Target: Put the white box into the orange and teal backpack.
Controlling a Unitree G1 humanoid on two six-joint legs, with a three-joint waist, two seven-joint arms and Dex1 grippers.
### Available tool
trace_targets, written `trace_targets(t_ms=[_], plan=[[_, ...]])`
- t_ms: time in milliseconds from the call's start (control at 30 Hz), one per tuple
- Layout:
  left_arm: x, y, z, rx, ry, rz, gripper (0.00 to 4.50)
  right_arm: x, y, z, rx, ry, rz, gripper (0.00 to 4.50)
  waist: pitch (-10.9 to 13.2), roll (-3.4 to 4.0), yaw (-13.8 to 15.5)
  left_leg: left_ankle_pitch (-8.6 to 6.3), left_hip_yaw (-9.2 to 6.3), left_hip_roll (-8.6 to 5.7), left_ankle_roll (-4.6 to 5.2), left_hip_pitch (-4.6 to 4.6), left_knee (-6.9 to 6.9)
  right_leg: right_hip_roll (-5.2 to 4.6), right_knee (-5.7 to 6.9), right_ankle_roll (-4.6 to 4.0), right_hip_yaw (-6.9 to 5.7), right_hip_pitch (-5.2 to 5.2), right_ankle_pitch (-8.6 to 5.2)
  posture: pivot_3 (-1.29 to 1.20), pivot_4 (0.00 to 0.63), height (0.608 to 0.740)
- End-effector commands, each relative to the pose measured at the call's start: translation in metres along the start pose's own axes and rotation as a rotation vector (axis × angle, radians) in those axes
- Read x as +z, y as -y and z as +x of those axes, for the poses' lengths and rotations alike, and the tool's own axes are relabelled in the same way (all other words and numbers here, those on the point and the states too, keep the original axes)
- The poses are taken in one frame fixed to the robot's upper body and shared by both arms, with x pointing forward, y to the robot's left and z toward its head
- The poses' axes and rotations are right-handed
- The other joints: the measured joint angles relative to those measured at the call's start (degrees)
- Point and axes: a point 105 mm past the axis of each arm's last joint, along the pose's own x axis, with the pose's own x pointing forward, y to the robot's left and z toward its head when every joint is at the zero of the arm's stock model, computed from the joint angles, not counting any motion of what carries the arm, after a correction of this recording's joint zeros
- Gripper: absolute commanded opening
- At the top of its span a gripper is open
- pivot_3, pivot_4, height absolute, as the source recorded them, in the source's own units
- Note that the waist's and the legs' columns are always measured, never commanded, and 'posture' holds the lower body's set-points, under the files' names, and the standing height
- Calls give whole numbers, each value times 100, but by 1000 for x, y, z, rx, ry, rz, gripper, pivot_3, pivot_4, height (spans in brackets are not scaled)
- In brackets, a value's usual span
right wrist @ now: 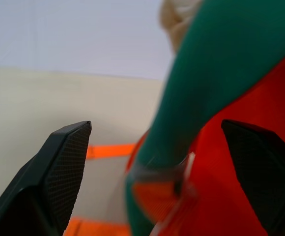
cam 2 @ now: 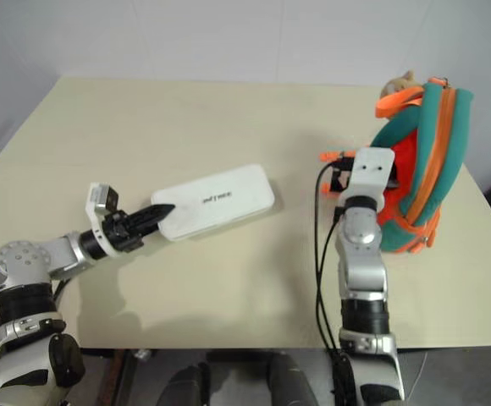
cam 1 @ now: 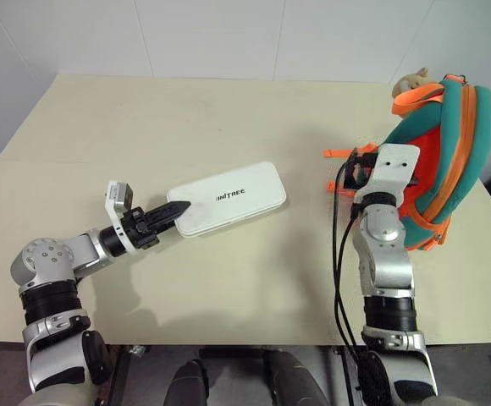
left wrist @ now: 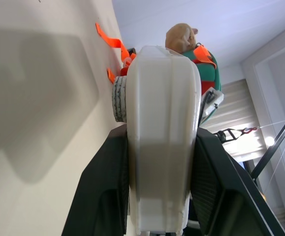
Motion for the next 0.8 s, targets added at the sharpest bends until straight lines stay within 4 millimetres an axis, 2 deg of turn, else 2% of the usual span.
trace_targets(t_ms=[33, 100, 200, 400, 567, 600, 700, 800], plan=[[3, 12, -3, -50, 28, 32, 1299, 14, 13, 18, -73, 76, 8, 4500, 0, 0, -19, 0, 1, 0, 0, 0, -5, 0, -2, 0, 0, -1, 0, 0, 150, 740], [2, 11, -5, -45, 35, 33, 1299, 11, 17, 29, -105, 58, 4, 4500, 0, 0, -51, 1, 2, 0, -1, 0, -8, 0, -4, 0, 1, -2, 0, 0, 150, 740], [2, 12, -5, -44, 44, 37, 1299, 11, 20, 37, -131, 69, 0, 3829, 0, 0, -99, 2, 1, 0, -2, 0, -10, -1, -5, 0, 0, -2, 0, 0, 150, 740], [3, 11, -9, -34, 66, 41, 1299, 12, 19, 42, -118, 86, 5, 1772, 0, 0, -137, 2, 0, 0, -3, 0, -10, -1, -5, 0, 0, -1, 0, 0, 150, 740], [13, 10, -16, -4, 113, 63, 1299, 20, 7, 42, -40, 97, 53, 150, 0, 0, -138, 6, -2, 0, -6, 0, -10, -1, -3, 1, -1, 0, 0, 0, 150, 740], [16, 10, -17, 1, 127, 69, 1299, 22, 2, 41, -7, 98, 71, 0, 0, 0, -139, 7, -2, -1, -7, 0, -10, -1, -3, 2, -1, 1, 1, 0, 150, 740], [24, 10, -21, 17, 151, 86, 1299, 31, -14, 36, 112, 109, 106, 0, 0, 0, -145, 9, -3, 0, -9, 1, -10, 0, 1, 2, -1, -1, 1, 0, 150, 740], [33, 4, -26, 68, 167, 90, 1299, 47, -40, 22, 296, 119, 168, 0, 1, 1, -160, 9, -4, 1, -10, 1, -12, 2, 2, 2, -1, -2, 1, 0, 150, 740]])
